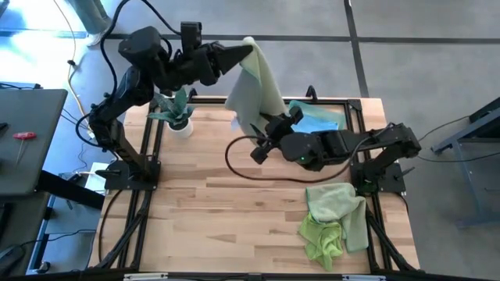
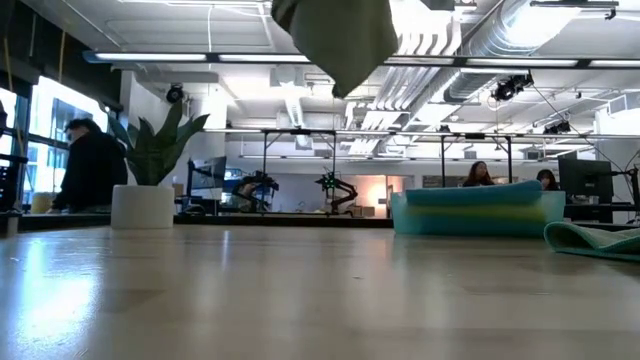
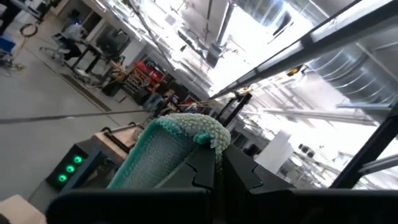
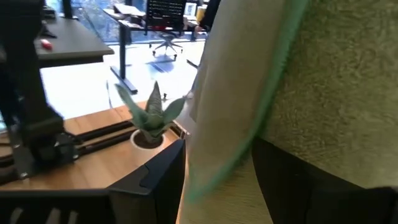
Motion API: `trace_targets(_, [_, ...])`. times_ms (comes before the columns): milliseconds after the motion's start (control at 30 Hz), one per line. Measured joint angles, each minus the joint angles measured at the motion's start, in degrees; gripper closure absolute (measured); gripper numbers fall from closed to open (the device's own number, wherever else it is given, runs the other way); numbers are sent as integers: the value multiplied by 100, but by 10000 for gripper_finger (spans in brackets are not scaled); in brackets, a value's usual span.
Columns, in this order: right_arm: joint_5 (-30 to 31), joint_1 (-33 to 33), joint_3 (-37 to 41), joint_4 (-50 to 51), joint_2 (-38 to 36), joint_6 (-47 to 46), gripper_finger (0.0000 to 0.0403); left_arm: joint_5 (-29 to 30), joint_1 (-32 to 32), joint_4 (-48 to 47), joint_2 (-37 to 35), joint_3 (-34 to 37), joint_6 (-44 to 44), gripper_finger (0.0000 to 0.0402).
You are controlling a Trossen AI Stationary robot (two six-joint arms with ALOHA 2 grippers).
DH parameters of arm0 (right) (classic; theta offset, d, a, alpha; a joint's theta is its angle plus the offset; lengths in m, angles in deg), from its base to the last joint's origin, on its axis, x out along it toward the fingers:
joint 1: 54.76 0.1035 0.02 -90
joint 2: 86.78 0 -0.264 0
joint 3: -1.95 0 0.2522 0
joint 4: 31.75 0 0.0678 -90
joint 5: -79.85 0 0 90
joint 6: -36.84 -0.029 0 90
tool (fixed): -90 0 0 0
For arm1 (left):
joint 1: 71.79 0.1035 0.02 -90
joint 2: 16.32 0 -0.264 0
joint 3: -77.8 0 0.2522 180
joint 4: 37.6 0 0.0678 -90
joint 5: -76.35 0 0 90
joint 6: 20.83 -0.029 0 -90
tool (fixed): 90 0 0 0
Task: Fold microfiber towels
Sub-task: Fold the left green microfiber cloth
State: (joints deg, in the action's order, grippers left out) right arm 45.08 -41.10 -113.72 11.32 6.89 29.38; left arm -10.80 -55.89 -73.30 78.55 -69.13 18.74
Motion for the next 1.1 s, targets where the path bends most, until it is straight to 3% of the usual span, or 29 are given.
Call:
trace_targets(233, [324,261,0,-82,-43,146,224,6,213,-94,0,0,-76,401])
trace_targets(967, [-138,-241,2,-84,39,-290,224,-137,285,296,0,0,34,401])
trace_targets(1100, [-263,-307,2,-84,39,-446,242,-137,285,296,0,0,34,401])
